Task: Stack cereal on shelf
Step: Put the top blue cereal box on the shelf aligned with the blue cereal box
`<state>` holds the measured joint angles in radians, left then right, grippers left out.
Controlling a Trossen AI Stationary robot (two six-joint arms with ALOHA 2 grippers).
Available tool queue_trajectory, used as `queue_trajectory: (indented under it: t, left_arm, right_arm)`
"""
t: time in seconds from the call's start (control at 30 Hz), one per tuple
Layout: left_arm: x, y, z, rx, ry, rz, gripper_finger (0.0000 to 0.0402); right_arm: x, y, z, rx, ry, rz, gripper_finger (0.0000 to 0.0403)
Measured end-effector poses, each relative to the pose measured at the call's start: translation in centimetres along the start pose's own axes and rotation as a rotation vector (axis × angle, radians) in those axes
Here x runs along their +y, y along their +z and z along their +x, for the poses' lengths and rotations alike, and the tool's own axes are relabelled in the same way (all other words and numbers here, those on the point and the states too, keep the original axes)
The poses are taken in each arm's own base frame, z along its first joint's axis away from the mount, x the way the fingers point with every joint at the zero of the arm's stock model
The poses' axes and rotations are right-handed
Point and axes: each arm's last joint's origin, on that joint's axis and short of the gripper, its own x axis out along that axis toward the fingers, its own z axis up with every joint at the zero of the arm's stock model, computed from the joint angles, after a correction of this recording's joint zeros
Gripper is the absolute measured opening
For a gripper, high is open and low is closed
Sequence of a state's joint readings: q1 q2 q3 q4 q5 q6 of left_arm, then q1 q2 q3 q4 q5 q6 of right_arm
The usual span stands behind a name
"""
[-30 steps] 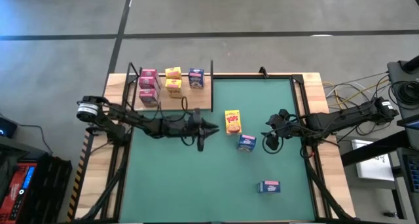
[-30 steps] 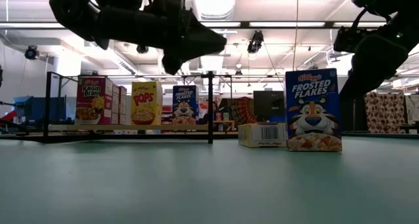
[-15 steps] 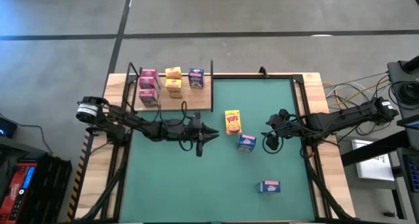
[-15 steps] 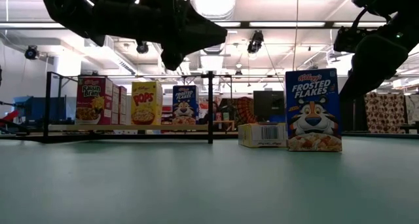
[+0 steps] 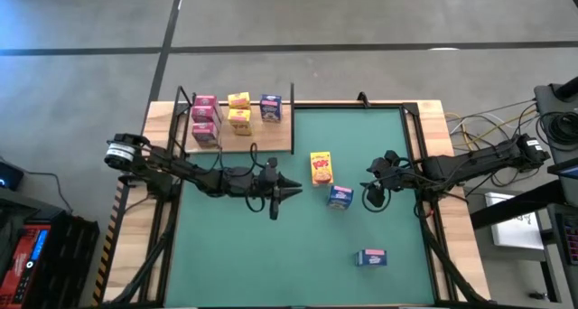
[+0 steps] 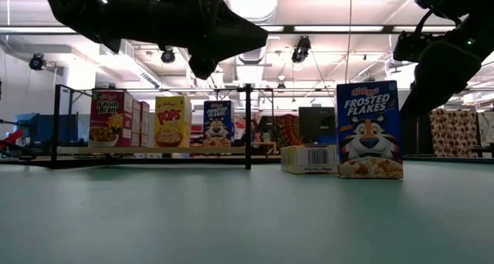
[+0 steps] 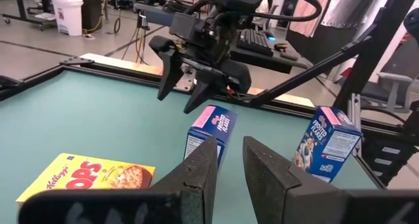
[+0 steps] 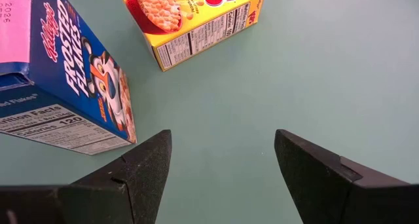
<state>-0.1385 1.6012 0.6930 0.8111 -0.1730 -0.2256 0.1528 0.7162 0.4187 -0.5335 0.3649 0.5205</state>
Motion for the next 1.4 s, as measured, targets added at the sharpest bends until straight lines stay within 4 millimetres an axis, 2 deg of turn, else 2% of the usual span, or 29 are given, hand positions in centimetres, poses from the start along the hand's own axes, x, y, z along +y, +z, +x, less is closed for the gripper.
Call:
queue_trajectory:
  t: [0.3,0.53,0.73,1.13,1.4]
  left_arm:
    - [-0.2,0.1,0.0,-0.016,-0.008,-0.003,0.0057]
    - [-0.2,0.1,0.0,-0.016,-0.008,-0.003,0.0057]
    - [-0.2,0.1,0.0,-0.016,-0.008,0.001,0.0057]
    - [-0.2,0.1,0.0,-0.017,-0.008,0.001,0.0057]
    - [-0.2,0.1,0.0,-0.017,-0.008,0.001,0.0057]
  right_arm:
    - [0.4,0.7,0.1,-0.067,0.036,0.033,0.0260]
    - [1.5,2.9,-0.4,-0.282,0.156,0.106,0.0260]
    - [1.9,4.1,-0.9,-0.400,0.203,0.081,0.0260]
    - [2.0,4.3,-0.9,-0.399,0.246,0.227,0.0260]
    - [2.4,4.2,-1.0,-0.328,0.388,0.345,0.0280]
